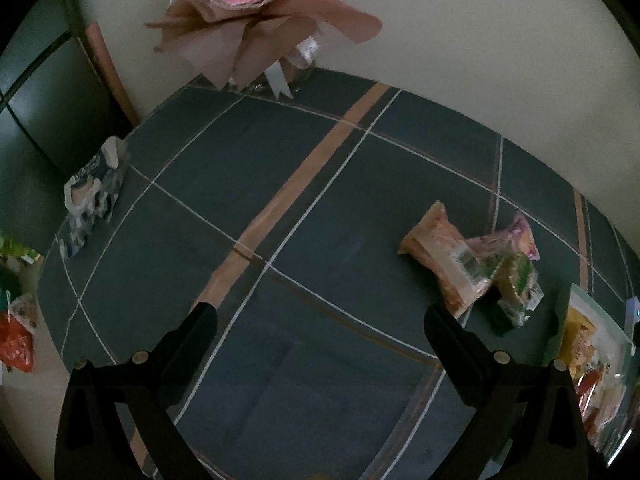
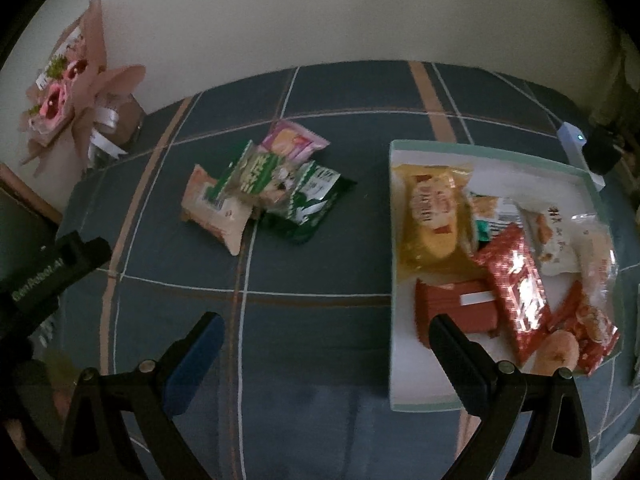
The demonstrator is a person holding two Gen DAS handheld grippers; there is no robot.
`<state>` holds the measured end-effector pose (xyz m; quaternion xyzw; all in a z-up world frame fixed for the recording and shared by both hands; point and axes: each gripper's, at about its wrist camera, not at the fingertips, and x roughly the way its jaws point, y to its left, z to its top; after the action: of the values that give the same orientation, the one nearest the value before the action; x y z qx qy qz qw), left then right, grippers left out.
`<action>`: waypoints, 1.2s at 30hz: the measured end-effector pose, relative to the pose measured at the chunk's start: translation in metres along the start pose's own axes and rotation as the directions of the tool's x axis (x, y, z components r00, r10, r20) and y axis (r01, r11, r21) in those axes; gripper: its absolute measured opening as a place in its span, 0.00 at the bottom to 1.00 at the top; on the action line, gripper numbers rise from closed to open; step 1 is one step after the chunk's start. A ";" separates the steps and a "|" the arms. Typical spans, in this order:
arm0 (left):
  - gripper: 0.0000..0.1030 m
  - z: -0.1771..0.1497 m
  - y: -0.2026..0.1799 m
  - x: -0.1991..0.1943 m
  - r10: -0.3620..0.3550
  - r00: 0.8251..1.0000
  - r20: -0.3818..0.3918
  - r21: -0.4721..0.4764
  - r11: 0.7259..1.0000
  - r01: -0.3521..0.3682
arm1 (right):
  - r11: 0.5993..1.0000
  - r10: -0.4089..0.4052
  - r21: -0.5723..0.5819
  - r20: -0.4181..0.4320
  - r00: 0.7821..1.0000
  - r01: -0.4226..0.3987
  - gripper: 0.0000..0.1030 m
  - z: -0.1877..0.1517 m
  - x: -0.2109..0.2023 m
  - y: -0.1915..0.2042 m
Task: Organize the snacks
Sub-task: 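Lower the left gripper to the tan bread bag while the right approaches the green cracker pack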
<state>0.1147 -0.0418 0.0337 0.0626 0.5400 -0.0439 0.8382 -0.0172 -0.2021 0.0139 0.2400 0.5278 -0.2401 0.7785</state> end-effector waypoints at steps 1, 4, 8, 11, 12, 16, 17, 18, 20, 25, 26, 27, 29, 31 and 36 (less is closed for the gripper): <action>1.00 0.001 0.001 0.002 -0.001 1.000 -0.004 -0.001 1.000 0.001 | 1.000 -0.001 -0.004 -0.006 1.000 0.001 1.00 0.000 0.003 0.003; 1.00 0.002 0.001 0.009 -0.006 1.000 -0.015 -0.001 1.000 0.006 | 1.000 -0.009 -0.016 -0.017 1.000 0.009 1.00 0.002 0.011 0.009; 1.00 0.005 -0.002 0.016 -0.017 0.999 -0.032 -0.001 1.000 0.017 | 1.000 -0.015 -0.014 -0.017 1.000 0.015 1.00 0.006 0.017 0.011; 1.00 0.007 -0.006 0.017 -0.027 0.999 -0.036 0.010 1.000 0.027 | 1.000 -0.017 -0.012 -0.011 1.000 0.017 1.00 0.009 0.019 0.010; 1.00 0.008 -0.008 0.017 -0.032 0.999 -0.035 0.015 0.999 0.033 | 1.000 -0.019 -0.008 -0.008 1.000 0.019 1.00 0.010 0.020 0.009; 1.00 0.012 -0.013 0.016 -0.051 0.998 -0.033 0.028 0.998 0.052 | 1.000 -0.027 -0.002 0.004 1.000 0.027 1.00 0.014 0.022 0.005; 1.00 0.013 -0.015 0.016 -0.056 0.998 -0.033 0.031 0.998 0.057 | 1.000 -0.028 -0.001 0.006 1.000 0.028 1.00 0.015 0.022 0.004; 1.00 0.013 -0.016 0.016 -0.060 0.998 -0.034 0.034 0.998 0.062 | 1.000 -0.026 0.001 0.011 1.000 0.026 1.00 0.017 0.022 0.003; 1.00 0.014 -0.018 0.017 -0.066 0.997 -0.037 0.035 0.997 0.067 | 1.000 -0.018 0.005 0.022 1.000 0.018 1.00 0.019 0.021 0.000; 1.00 0.017 -0.022 0.019 -0.091 0.995 -0.050 0.039 0.995 0.093 | 1.000 0.008 0.019 0.073 0.997 -0.010 1.00 0.030 0.013 -0.010; 1.00 0.018 -0.023 0.020 -0.098 0.994 -0.051 0.038 0.994 0.100 | 1.000 0.007 0.023 0.082 0.997 -0.009 1.00 0.033 0.012 -0.012; 1.00 0.019 -0.023 0.020 -0.102 0.993 -0.051 0.037 0.994 0.104 | 0.999 0.005 0.031 0.094 0.996 -0.008 1.00 0.035 0.010 -0.015; 1.00 0.023 -0.024 0.022 -0.116 0.992 -0.052 0.030 0.993 0.118 | 0.999 0.007 0.042 0.115 0.993 -0.011 1.00 0.039 0.008 -0.020; 1.00 0.026 -0.026 0.025 -0.129 0.990 -0.049 0.024 0.991 0.130 | 0.998 0.007 0.058 0.126 0.992 -0.014 1.00 0.041 0.008 -0.026; 1.00 0.032 -0.028 0.037 -0.153 0.986 -0.059 0.011 0.988 0.154 | 0.994 0.032 0.098 0.154 0.988 -0.048 1.00 0.050 0.011 -0.034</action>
<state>0.1548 -0.0748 0.0112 0.0285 0.5671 -0.1105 0.8157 0.0004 -0.2611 0.0162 0.2706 0.4491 -0.2686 0.8080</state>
